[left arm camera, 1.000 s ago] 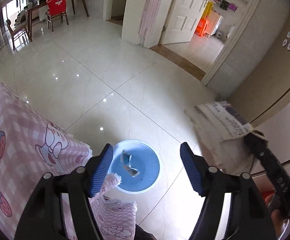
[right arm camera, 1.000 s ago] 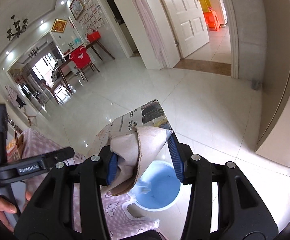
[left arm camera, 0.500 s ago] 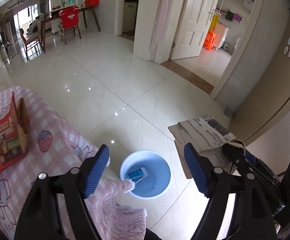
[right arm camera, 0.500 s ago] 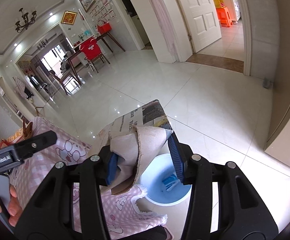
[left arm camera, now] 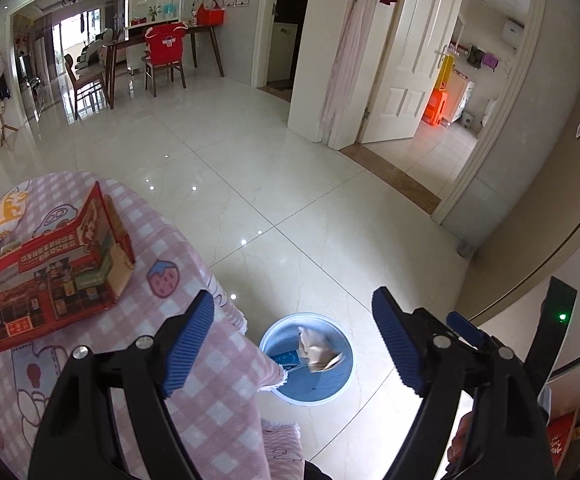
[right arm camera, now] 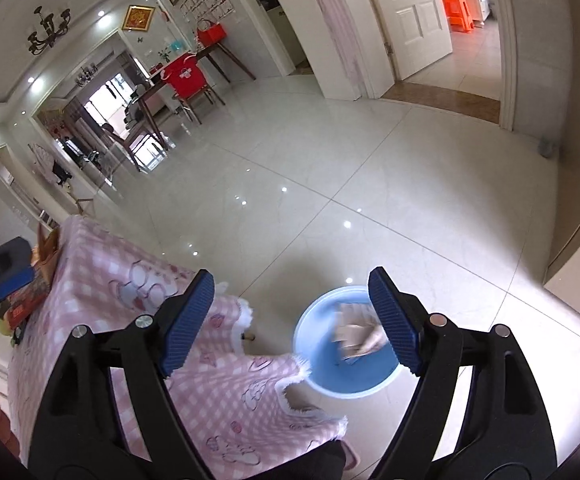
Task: Collect trash
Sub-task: 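Release the newspaper into the blue bucket with the right gripper, then grasp the red cardboard box with the left gripper and lift it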
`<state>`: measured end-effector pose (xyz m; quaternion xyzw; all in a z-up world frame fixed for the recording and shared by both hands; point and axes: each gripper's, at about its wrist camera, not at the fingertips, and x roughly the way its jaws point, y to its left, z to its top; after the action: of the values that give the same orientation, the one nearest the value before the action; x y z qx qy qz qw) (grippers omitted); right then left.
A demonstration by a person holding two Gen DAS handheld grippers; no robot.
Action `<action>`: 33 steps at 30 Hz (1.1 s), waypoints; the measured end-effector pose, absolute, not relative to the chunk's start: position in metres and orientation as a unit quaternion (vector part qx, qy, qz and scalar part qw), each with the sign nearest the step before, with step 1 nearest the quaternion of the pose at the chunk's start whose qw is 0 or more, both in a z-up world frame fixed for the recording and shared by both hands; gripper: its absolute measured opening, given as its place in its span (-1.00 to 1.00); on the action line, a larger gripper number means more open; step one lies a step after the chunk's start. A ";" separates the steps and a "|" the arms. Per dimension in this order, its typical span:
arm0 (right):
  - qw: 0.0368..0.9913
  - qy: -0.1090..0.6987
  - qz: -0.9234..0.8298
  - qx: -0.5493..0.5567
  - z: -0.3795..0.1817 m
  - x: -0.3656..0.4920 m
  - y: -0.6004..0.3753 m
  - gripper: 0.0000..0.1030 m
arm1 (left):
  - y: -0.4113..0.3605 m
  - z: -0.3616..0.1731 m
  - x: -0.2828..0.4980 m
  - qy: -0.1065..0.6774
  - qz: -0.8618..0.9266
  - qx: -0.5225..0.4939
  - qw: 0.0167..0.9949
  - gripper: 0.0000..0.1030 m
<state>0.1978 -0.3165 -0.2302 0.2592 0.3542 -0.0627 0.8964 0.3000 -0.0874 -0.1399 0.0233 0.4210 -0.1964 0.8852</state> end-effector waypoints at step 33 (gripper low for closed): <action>0.927 0.326 0.117 0.146 -0.142 0.230 -0.125 0.55 | 0.171 -0.163 0.311 0.422 -0.044 -0.201 0.883 0.61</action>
<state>0.2304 -0.1251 -0.1419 0.1463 0.3264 0.1168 0.9265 0.3111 0.1713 -0.1633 -0.2012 0.4222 -0.0435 0.8828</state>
